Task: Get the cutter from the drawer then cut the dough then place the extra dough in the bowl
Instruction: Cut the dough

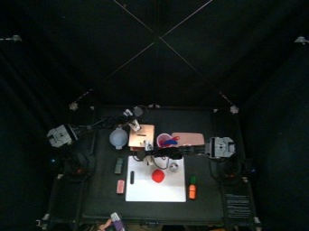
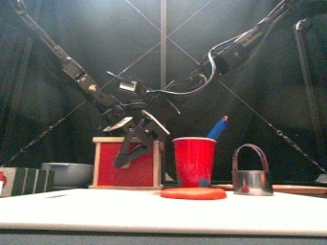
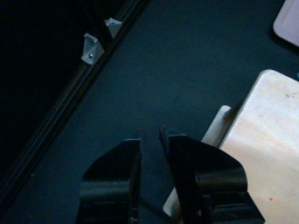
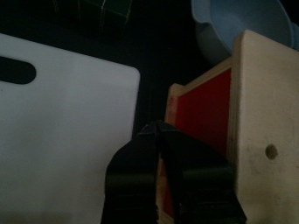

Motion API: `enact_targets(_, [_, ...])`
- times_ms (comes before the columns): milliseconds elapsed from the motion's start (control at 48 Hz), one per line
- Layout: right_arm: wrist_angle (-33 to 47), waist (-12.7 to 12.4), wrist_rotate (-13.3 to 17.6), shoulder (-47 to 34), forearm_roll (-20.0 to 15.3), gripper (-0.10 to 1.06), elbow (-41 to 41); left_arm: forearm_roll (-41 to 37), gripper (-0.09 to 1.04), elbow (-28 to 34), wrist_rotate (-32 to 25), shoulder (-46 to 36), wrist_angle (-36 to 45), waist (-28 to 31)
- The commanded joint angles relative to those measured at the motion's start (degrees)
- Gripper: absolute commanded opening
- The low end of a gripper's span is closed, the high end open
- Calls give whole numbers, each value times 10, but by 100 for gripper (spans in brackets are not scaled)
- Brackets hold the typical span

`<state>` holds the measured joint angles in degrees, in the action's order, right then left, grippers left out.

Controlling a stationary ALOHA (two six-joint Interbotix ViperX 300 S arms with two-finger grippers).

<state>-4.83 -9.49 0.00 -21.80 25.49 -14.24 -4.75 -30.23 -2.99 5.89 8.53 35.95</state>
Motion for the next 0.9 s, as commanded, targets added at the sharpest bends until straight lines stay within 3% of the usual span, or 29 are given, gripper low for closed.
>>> enact_targets(21, [3, -13, 1, 41, 1, 36, 4, 7, 65, 3, -1, -6, 0, -7])
enact_targets(271, [46, 48, 6, 97, -10, 36, -26, 26, 65, 3, 1, -28, -28, -4])
enact_targets(333, [53, 60, 7, 121, -25, 36, -43, 30, 65, 3, 1, -37, -38, -4])
enact_targets(438, [47, 76, 11, 177, -83, 36, -85, 32, 65, 1, 1, -57, -50, -4])
enact_targets(583, [18, 90, 11, 269, -148, 38, -166, 31, 65, -3, -1, -80, -72, -7])
enact_targets(688, [-11, 90, 11, 325, -174, 42, -222, 32, 65, -8, 0, -91, -90, -12])
enact_targets(896, [-87, 91, 11, 410, -227, 60, -308, 32, 66, -34, 0, -107, -161, -82])
